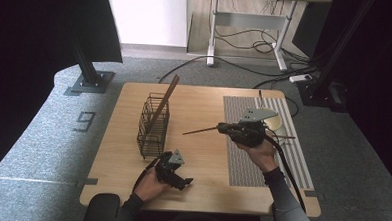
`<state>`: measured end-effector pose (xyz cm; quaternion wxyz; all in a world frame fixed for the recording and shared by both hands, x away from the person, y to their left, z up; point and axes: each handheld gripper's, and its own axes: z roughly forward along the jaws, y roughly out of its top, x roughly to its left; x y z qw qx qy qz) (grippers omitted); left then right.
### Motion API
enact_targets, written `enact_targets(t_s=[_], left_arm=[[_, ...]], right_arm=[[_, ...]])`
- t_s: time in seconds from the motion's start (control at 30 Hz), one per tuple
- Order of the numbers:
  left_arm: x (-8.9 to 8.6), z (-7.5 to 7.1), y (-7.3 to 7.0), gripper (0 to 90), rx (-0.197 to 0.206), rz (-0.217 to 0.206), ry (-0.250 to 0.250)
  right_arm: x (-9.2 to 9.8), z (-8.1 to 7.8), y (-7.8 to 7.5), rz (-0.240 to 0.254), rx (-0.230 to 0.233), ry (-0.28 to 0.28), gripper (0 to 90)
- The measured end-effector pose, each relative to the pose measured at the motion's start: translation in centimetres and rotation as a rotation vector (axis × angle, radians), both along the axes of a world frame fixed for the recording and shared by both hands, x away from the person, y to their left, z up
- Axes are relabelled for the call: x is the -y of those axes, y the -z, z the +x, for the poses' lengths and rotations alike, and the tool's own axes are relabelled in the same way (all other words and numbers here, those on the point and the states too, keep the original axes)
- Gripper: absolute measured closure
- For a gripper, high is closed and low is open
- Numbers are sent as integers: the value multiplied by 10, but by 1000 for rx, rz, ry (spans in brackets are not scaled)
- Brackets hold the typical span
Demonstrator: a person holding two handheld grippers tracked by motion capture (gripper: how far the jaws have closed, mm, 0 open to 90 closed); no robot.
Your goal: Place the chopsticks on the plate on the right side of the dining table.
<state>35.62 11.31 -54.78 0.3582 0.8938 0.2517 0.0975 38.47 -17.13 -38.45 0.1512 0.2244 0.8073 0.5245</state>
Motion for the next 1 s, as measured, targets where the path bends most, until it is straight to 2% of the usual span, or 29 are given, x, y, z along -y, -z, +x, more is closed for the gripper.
enact_targets(t_s=[0.43, 0.63, 1.0], left_arm=[[-6, -1, -10, 27, 20, -23, 14], [-7, -2, -16, 45, 24, -37, 37], [-9, -1, -25, 140, 67, -59, 30]], right_arm=[[12, -9, 32, 10, -39, -2, 834], [15, -17, 43, 12, -50, -16, 834], [9, -32, 45, -1, -57, -75, 834]])
